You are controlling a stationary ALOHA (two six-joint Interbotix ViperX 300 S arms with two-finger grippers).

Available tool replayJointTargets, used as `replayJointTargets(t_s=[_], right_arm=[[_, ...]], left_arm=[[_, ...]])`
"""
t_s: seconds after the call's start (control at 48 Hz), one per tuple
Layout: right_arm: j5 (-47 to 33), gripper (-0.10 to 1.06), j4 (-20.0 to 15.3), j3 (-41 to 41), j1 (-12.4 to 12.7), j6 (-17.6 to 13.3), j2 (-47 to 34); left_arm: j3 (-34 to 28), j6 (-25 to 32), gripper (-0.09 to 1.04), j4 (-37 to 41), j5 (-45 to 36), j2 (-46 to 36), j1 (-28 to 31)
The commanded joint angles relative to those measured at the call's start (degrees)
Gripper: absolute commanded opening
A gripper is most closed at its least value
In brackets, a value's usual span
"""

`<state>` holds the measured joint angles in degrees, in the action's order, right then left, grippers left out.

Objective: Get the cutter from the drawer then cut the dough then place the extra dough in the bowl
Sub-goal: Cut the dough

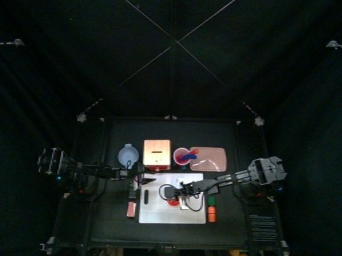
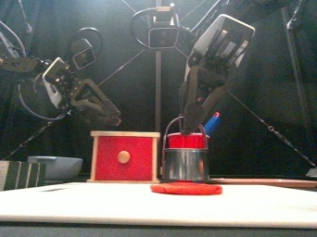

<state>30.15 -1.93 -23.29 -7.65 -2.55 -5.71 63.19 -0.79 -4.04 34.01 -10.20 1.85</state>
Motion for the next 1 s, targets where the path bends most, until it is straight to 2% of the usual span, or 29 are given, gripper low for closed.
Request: replayJointTargets(t_s=[0.021, 0.375, 0.438, 0.604, 0.812, 0.896, 1.0], right_arm=[[-0.62, 0.52, 0.0, 0.35, 0.26, 0.09, 0.97], [-1.05, 0.54, -0.44, 0.0, 0.44, -0.09, -0.62], [-1.67, 0.59, -0.44, 0.09, 0.53, -0.09, -0.53], [-2.2, 0.78, 0.26, -0.44, 0.53, 0.0, 0.7], [-3.25, 0.81, 4.48, -2.9, 0.53, 0.18, 5.8], [-10.37, 0.82, 5.54, -8.09, 0.53, 0.26, 11.07], [-25.66, 0.82, 7.12, -17.84, 1.14, 0.7, 17.58]], left_arm=[[-1.32, 0.0, 0.77, -0.09, 0.35, -0.35, -0.18], [-1.41, 0.0, 0.77, -0.35, 0.35, -0.35, -0.35], [-1.41, -0.09, 0.77, -0.35, 0.35, -0.35, -0.35], [-1.76, 0.09, 0.78, -0.35, 0.53, -1.49, -0.35], [-3.6, 0.09, 0.79, -0.26, 0.88, -2.02, -1.23], [-4.92, 0.53, 0.79, -0.18, 2.81, -1.49, -4.04], [-6.06, 3.25, 0.79, -0.26, 5.98, 0.35, -7.29]])
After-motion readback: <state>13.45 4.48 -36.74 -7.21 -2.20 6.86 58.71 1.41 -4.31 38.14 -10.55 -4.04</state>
